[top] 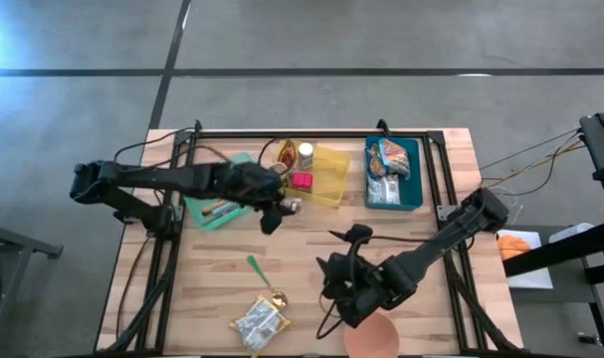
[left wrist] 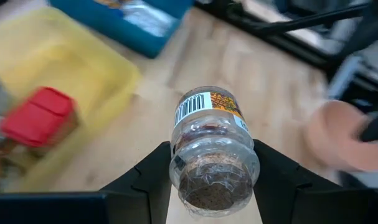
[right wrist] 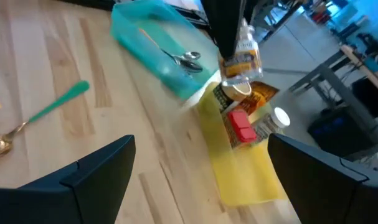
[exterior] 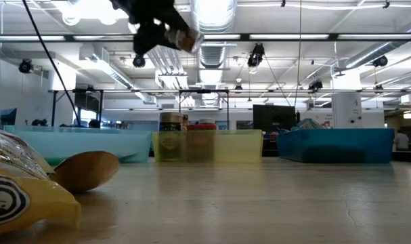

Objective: Pick & Place Food Item
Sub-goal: Put the brown seasoning bottle into the yellow bin

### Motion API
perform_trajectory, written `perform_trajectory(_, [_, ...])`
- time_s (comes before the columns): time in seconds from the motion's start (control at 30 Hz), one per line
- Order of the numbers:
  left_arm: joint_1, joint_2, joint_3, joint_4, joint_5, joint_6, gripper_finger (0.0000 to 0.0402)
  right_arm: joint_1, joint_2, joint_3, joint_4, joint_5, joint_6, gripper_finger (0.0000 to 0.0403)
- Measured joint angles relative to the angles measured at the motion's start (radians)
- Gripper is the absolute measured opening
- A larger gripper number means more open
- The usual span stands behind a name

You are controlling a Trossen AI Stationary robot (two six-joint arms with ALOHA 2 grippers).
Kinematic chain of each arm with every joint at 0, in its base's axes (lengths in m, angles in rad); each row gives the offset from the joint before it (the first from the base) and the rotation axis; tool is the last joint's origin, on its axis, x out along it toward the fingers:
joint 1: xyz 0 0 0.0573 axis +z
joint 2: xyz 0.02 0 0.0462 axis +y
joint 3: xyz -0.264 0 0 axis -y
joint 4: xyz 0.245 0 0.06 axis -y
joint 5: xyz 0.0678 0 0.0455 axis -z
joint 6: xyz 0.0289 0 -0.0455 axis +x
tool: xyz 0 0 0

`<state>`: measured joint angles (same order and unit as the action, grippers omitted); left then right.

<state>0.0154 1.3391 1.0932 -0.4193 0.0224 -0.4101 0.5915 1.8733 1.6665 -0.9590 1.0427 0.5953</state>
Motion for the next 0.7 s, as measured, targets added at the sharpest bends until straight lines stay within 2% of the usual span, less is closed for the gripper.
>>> perform_trajectory(0.27, [0.121, 0.154, 0.216, -0.161, -0.014, 0.183, 0.0169, -0.003, -0.154, -0.189, 0.005, -0.035, 0.155, 0.0364])
perform_trajectory(0.5, [0.162, 0.348, 0.402, -0.291, -0.111, 0.405, 0.0169, -0.005, -0.263, -0.381, 0.037, -0.061, 0.314, 0.0364])
perform_trajectory(0.6, [0.171, 0.435, 0.45, -0.309, -0.164, 0.494, 0.0169, -0.005, -0.293, -0.45, 0.068, -0.078, 0.366, 0.0364])
perform_trajectory(0.7, [0.186, 0.503, 0.487, -0.306, -0.167, 0.568, 0.0169, -0.005, -0.302, -0.497, 0.093, -0.087, 0.377, 0.0364])
